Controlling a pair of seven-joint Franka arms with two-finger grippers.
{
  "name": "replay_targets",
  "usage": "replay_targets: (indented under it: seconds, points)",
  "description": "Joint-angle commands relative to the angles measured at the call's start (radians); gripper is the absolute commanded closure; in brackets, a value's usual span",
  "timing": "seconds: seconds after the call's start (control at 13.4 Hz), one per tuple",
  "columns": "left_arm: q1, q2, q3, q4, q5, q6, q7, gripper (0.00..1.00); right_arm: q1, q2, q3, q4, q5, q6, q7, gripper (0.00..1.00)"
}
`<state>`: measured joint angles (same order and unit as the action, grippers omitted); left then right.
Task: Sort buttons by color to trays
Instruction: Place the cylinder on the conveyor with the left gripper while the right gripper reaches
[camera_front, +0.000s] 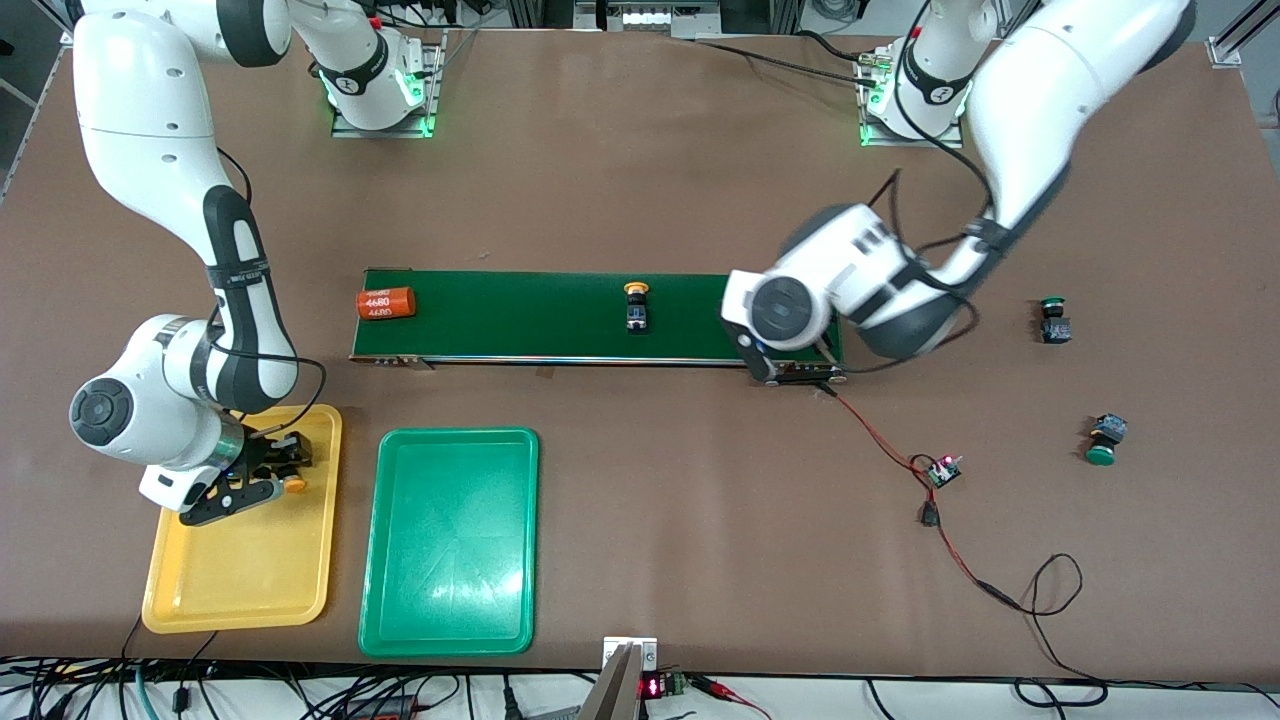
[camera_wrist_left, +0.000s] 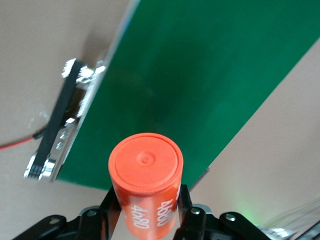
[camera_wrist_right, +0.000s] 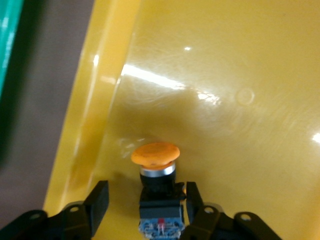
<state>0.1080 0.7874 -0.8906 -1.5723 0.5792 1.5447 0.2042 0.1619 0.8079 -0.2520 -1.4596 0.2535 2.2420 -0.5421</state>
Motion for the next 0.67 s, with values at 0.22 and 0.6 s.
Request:
replay_targets:
  seconds: [0.22,0.6]
  points:
    - [-0.114,-0.013,0.012,-0.029,0.155,-0.031,0.113,0.89,0.059,-0.163,0.007,-0.004,0.012,-0.229,0.206,0.00]
    - [-0.116,-0.019,0.009,-0.071,0.214,-0.031,0.106,0.00,0.186,-0.217,0.000,-0.013,-0.006,-0.335,0.465,0.00]
